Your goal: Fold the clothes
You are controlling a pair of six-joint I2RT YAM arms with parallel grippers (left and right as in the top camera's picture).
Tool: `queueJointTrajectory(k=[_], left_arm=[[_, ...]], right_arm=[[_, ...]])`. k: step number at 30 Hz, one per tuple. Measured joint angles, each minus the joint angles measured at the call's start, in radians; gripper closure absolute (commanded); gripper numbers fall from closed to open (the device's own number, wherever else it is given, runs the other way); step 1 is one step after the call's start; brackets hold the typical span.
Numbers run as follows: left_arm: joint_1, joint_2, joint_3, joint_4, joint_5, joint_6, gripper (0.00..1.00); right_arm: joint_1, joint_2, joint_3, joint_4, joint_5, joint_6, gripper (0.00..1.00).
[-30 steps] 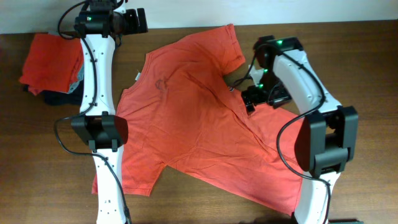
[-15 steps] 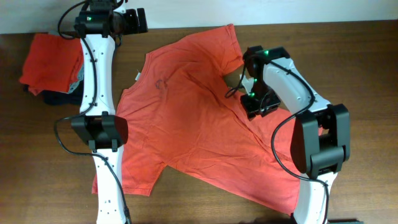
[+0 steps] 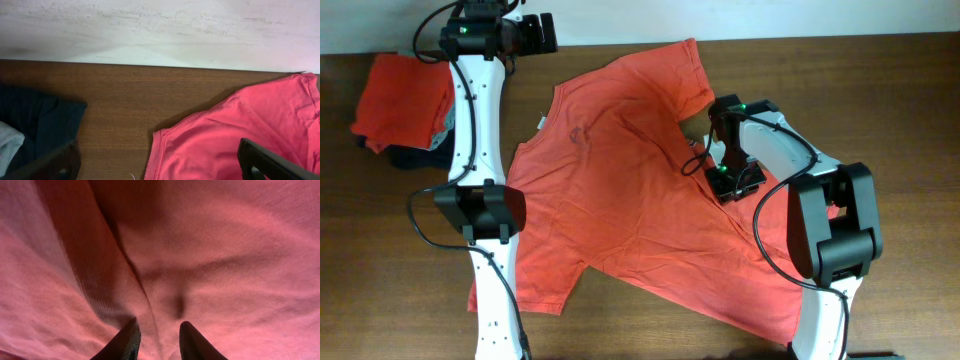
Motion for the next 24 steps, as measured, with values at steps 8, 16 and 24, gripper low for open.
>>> queueJointTrajectory(k=[8,16,24], left_arm=[[0.000,0.000,0.000,0.000,0.000,0.000,0.01],[0.000,0.000,0.000,0.000,0.000,0.000,0.01],[0.000,0.000,0.000,0.000,0.000,0.000,0.01]], right_arm=[[0.000,0.000,-0.006,0.003,-0.006,0.001,0.74],[0.000,0.000,-0.006,-0.057,-0.070,-0.019,0.54],[0.000,0.000,-0.006,-0.032,-0.086,-0.040,0.80]])
